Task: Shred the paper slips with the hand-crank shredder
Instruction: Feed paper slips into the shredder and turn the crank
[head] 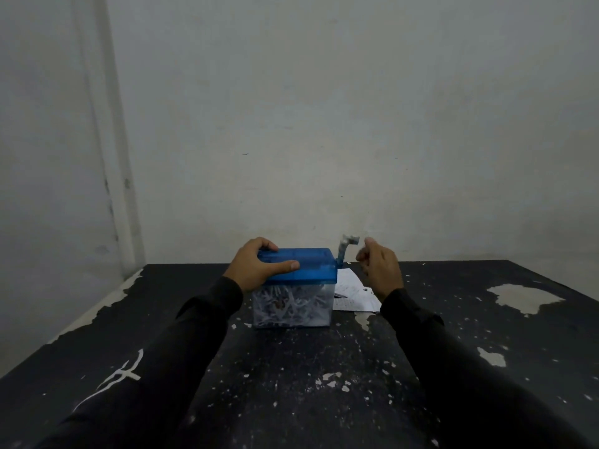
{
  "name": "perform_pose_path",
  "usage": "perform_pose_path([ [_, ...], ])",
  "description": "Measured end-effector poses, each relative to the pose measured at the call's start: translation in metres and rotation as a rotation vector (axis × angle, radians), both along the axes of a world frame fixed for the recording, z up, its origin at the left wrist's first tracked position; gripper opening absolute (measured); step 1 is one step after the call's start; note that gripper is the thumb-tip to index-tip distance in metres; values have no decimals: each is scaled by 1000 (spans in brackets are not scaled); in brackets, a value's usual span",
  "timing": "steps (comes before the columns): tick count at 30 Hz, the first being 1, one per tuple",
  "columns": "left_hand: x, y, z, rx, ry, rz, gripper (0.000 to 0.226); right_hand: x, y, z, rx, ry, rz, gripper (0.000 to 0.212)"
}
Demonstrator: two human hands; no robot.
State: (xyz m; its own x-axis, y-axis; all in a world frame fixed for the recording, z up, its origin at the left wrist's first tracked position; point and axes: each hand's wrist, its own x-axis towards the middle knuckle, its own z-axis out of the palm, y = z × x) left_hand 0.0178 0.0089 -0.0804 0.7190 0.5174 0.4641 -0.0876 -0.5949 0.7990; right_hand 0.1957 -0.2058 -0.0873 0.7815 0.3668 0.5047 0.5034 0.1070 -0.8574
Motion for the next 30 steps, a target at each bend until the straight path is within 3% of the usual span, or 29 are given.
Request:
perform_pose_path([
  [2, 1, 1, 0, -9, 3, 0, 76, 15, -6, -27, -157, -113, -151, 31],
  [4, 1, 1, -1, -15, -1, 0, 76, 36, -15, -52, -483, -137, -233, 15],
  [7, 1, 3, -2, -35, -10, -3, 75, 60, -24, -67, -879, -85, -237, 50],
  [10, 2, 3, -4, -41, -20, -5, 77, 65, -23, -70, -1068, -14, -280, 92],
  [15, 2, 1, -5, -49, -32, 4, 75, 48, -19, -66, -832, 85, -303, 83],
  [19, 1, 0, -5, -47, -37, -1, 75, 48, -24, -67, -679, 101, -317, 55],
  [24, 1, 1, -6, -50, -43, -7, 75, 45, -29, -64, -640, 99, -342, 25],
  [30, 1, 0, -7, -62, -47, -5, 73, 41, -29, -61, -415, 56, -306, 24],
])
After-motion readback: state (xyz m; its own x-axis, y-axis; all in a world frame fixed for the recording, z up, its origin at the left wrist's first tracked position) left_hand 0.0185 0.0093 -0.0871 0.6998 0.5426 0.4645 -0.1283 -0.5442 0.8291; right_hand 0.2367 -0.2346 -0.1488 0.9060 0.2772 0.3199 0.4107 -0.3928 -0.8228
